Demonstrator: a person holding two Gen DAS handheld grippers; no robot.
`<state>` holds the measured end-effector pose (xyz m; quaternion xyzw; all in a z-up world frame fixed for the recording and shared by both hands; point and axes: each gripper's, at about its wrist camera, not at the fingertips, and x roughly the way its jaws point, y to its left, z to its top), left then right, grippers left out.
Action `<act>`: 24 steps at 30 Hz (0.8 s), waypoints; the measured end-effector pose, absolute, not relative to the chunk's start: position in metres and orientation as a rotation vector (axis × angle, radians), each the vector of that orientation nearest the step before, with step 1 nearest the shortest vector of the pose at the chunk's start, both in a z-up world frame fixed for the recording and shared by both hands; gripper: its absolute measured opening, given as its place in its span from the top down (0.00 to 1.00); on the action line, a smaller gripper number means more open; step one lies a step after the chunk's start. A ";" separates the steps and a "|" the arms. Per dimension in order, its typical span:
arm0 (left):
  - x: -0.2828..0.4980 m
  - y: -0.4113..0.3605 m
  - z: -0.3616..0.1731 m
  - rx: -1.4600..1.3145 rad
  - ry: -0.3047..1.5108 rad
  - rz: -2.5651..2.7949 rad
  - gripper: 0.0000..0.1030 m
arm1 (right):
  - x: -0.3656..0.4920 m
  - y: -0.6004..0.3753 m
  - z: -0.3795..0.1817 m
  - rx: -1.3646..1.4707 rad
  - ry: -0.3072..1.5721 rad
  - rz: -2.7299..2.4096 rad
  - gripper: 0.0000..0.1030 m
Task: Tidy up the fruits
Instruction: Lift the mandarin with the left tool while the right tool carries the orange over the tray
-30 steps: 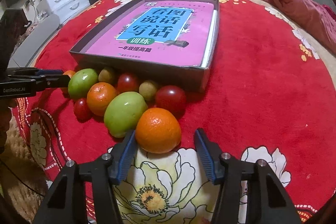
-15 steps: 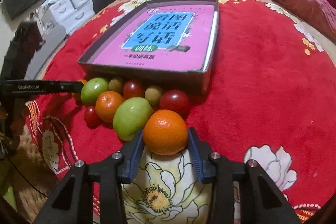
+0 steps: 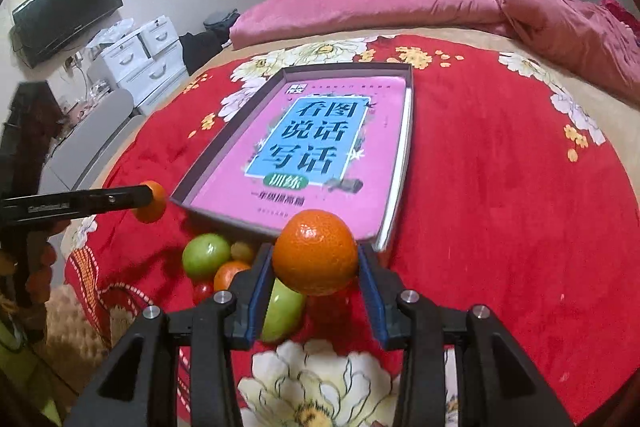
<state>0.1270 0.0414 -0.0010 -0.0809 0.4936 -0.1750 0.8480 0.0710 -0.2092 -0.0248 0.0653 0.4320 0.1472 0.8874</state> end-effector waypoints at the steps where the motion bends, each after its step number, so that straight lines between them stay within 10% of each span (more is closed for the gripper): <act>1: 0.130 0.038 0.000 -0.163 1.040 -0.370 0.65 | 0.073 -0.209 -0.025 0.133 0.898 0.304 0.60; 24: 0.177 -0.009 -0.049 0.014 1.119 -0.293 0.65 | 0.118 -0.198 -0.057 0.084 1.015 0.229 0.60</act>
